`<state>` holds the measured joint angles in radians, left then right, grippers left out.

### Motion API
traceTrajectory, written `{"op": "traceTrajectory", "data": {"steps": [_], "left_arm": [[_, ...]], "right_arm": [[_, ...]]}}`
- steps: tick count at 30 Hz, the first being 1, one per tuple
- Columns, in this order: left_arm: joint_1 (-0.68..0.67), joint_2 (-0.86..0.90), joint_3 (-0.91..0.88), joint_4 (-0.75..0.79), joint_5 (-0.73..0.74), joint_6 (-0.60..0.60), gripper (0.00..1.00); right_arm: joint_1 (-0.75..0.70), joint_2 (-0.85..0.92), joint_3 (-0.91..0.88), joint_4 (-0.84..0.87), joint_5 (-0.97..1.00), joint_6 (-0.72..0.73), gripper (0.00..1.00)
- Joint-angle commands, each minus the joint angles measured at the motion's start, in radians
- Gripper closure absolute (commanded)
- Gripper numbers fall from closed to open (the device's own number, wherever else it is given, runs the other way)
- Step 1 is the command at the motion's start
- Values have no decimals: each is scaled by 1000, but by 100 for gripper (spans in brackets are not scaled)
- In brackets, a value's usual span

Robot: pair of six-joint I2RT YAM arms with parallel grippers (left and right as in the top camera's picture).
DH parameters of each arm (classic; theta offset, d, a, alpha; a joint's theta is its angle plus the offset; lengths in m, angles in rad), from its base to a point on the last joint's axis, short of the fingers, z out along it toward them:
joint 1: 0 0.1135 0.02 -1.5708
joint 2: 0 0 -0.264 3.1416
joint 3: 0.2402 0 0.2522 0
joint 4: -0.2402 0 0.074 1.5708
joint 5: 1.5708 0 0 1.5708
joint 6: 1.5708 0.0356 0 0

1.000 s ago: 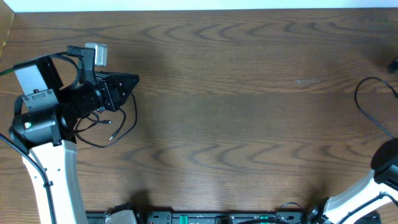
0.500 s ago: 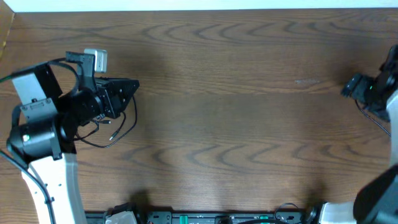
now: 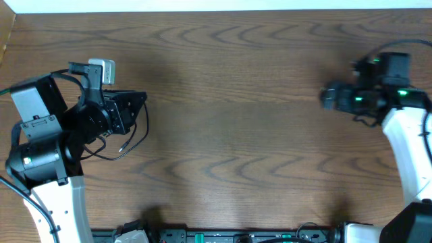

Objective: Untangle cables
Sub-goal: 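Bring the right gripper back over the table toward center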

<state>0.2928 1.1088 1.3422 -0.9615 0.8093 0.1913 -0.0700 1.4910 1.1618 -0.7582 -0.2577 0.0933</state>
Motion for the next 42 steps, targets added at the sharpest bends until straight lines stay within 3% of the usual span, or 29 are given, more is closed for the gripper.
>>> {"op": "traceTrajectory", "data": {"steps": [1, 7, 17, 30, 42], "left_arm": [[2, -14, -1, -5, -95, 16, 75], [2, -13, -1, 1, -314, -90, 75], [2, -6, -12, 14, -588, -198, 75], [2, 93, -303, 271, -619, -272, 75], [2, 229, -481, 409, -620, -222, 75]], "right_arm": [[103, -25, -5, 27, -134, -170, 1], [331, -19, -5, 156, -144, -195, 1], [502, 76, -5, 220, 121, 35, 1], [503, 148, -5, 276, 140, 48, 1], [499, 148, -5, 284, 177, 48, 1]]}}
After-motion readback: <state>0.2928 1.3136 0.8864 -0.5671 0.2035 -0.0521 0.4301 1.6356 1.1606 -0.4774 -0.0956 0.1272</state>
